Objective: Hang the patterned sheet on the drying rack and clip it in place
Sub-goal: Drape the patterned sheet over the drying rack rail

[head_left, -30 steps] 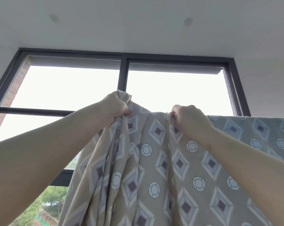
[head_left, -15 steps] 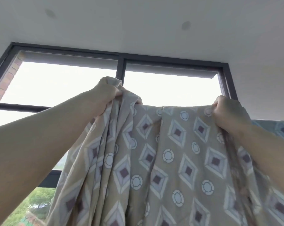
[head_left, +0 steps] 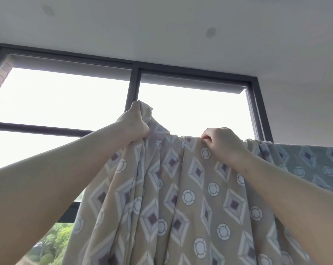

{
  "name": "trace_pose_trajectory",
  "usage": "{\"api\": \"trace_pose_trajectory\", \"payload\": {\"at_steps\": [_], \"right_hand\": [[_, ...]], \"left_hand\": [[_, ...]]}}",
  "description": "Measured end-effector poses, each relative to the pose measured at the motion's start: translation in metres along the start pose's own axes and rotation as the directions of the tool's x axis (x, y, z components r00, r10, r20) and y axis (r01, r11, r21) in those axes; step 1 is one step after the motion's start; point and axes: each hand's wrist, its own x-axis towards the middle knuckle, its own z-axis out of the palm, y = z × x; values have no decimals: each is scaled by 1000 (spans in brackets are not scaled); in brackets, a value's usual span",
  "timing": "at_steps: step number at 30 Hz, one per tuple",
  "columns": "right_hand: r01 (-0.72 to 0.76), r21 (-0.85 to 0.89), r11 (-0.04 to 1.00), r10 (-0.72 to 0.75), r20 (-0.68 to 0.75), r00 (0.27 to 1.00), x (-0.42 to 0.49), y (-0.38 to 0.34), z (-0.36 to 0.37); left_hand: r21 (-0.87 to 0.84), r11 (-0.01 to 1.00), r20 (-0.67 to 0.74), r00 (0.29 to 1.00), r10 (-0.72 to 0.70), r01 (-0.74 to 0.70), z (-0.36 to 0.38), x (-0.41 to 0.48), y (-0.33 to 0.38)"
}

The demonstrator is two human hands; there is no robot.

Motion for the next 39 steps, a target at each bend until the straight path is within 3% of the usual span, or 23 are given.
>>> {"api": "trace_pose_trajectory", "payload": {"at_steps": [1,2,4,5,6,8,9,11,15,19,24,30,33,37,39], "right_hand": [[1,0,1000,-1,-5,1000,1,0,1],[1,-3,1000,-1,-2,1000,2,-1,1],[-15,0,1000,15,32,999,5,-3,-1],[-34,16,999,33,60,998,6,-5,-3],[-56,32,998,53,88,995,7,-7,-5],[-77,25,997,74,130,989,8,-10,-9],[-73,12,997,70,134,989,8,-11,-11],[-60,-1,998,60,106,993,7,-12,-12],[-60,-46,997,60,9,998,5,-12,-4],[-50,-43,998,49,-25,998,7,-14,4],[-97,-7,995,97,58,994,3,-15,6],[-135,-11,991,136,44,990,3,6,7],[-118,4,993,118,-6,993,1,2,9],[-96,-51,994,91,-94,991,-5,-8,8],[-87,-23,996,84,-134,987,-5,-11,7]], "left_hand": [[115,993,-17,1000,23,-21,-2,-4,3],[357,932,-72,994,88,-57,-3,-9,5],[801,593,-182,907,379,-87,-1,-12,9],[868,484,-168,850,500,-113,1,-15,12],[870,458,-128,815,565,-181,5,-16,15],[788,489,64,839,540,-374,15,-14,17],[725,539,174,871,458,-428,20,-12,19],[638,654,292,913,285,-407,30,-12,18],[645,657,205,916,345,-391,41,-11,8],[479,782,135,914,383,-398,38,-2,2],[576,738,38,914,405,-351,36,2,-6],[620,778,-103,971,214,-106,-3,11,-32],[582,811,-41,994,106,-62,-12,7,-32],[551,816,81,985,154,-173,-3,1,-27],[549,822,26,986,167,-154,-3,-1,-27]]}}
